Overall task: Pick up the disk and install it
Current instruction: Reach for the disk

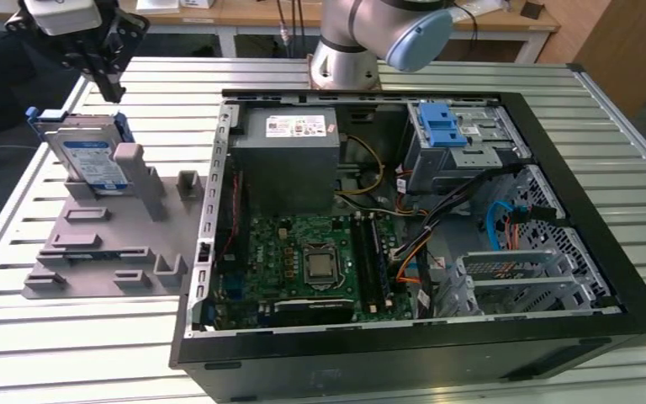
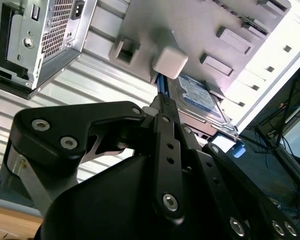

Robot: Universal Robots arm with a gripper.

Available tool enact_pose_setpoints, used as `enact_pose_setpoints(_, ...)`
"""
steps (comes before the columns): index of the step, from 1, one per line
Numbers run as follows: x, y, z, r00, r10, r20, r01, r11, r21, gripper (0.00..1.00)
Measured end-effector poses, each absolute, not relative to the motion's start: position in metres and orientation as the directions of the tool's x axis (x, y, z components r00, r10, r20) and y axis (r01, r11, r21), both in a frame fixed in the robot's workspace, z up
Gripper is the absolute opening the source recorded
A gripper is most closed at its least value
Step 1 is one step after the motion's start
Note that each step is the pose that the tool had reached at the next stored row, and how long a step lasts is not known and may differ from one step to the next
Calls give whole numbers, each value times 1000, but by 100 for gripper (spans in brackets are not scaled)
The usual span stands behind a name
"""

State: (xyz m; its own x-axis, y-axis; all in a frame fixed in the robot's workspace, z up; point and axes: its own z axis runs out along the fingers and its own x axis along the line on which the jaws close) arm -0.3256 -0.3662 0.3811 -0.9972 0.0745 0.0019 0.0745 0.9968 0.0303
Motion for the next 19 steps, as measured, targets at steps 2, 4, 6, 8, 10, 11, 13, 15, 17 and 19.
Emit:
enact_pose_setpoints(2,-330,-366,381,-997,74,2,74,997,30,11)
enact_pose_setpoints(4,-334,-366,381,-997,74,2,74,997,30,11)
enact_pose_setpoints(6,-338,-366,380,-997,74,2,74,997,30,11)
enact_pose_setpoints(8,-342,-365,380,-997,74,2,74,997,30,11)
enact_pose_setpoints(10,-346,-365,380,-997,75,2,75,997,30,11)
enact_pose_setpoints(11,-348,-364,379,-997,74,2,75,997,30,11)
enact_pose_setpoints(13,-351,-363,379,-997,74,2,74,997,30,11)
enact_pose_setpoints(15,-354,-361,379,-997,74,1,74,997,30,11)
enact_pose_setpoints(17,-358,-359,378,-997,74,2,74,997,30,11)
enact_pose_setpoints(19,-362,-358,378,-997,75,2,75,997,30,11)
